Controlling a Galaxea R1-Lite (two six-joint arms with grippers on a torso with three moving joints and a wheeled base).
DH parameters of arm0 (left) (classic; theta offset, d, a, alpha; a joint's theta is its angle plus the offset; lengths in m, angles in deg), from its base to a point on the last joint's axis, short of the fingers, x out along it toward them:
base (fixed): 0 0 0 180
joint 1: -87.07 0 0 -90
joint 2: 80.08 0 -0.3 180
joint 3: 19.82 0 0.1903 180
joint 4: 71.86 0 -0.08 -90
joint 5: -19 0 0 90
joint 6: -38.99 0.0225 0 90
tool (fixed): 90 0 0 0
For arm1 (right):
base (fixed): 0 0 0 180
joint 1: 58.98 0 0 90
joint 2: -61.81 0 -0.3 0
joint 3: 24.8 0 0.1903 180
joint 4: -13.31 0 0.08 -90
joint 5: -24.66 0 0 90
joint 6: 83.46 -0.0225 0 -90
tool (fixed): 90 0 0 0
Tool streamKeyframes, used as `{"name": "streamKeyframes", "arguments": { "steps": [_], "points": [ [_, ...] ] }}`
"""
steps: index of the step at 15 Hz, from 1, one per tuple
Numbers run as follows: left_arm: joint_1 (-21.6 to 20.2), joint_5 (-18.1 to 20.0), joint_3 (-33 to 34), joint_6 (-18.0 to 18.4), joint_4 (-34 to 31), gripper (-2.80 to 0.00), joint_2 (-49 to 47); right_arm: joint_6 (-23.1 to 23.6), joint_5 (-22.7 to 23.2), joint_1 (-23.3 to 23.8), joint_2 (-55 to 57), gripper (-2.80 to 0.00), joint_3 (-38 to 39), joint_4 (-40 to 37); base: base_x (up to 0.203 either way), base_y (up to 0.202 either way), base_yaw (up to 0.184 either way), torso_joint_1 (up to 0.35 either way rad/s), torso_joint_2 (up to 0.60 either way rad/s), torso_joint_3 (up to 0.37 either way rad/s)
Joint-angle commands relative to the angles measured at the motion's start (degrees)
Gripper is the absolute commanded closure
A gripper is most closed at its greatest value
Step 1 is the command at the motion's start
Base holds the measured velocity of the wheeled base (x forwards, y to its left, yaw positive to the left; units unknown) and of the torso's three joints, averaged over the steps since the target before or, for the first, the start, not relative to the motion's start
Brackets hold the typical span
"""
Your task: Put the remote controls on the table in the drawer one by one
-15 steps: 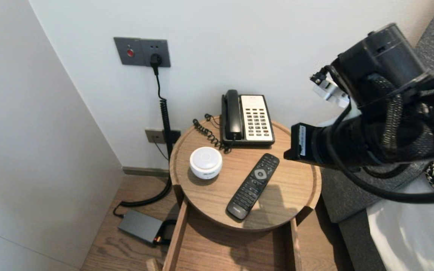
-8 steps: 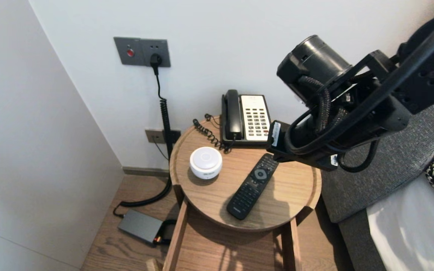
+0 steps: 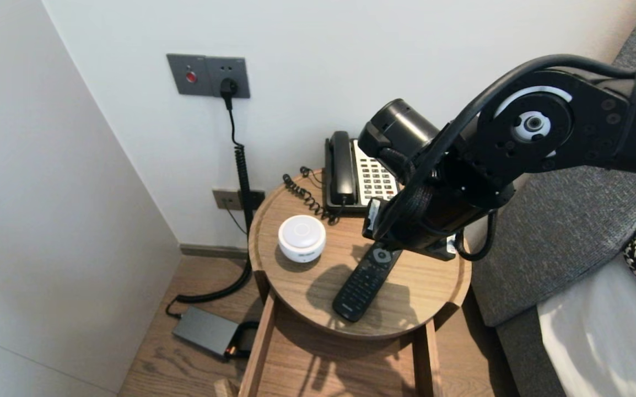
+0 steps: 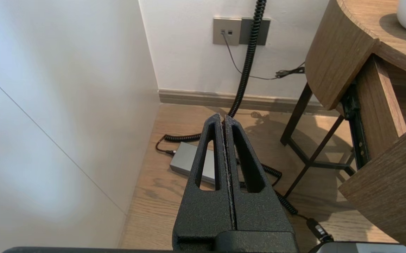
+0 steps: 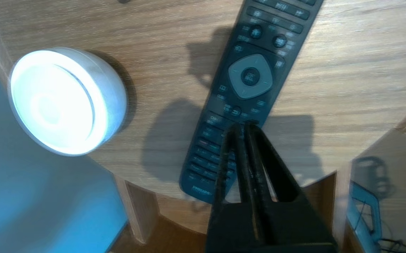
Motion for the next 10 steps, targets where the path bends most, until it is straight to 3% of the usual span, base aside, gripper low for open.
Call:
{"name": "streamKeyframes", "arguments": {
  "steps": [1,10],
  "points": [
    [0.0,0.0,0.8,0.0,0.0,0.0,0.1,-0.5,-1.2,0.2,0.6,-2.8,-0.1,1.4,0.0,0.0,0.0,0.0,0.0,0.0],
    [0.0,0.0,0.8,0.0,0.0,0.0,0.0,-0.7,-9.0,0.3,3.1,-2.8,-0.1,2.9,0.0,0.0,0.0,0.0,0.0,0.0]
  ]
}}
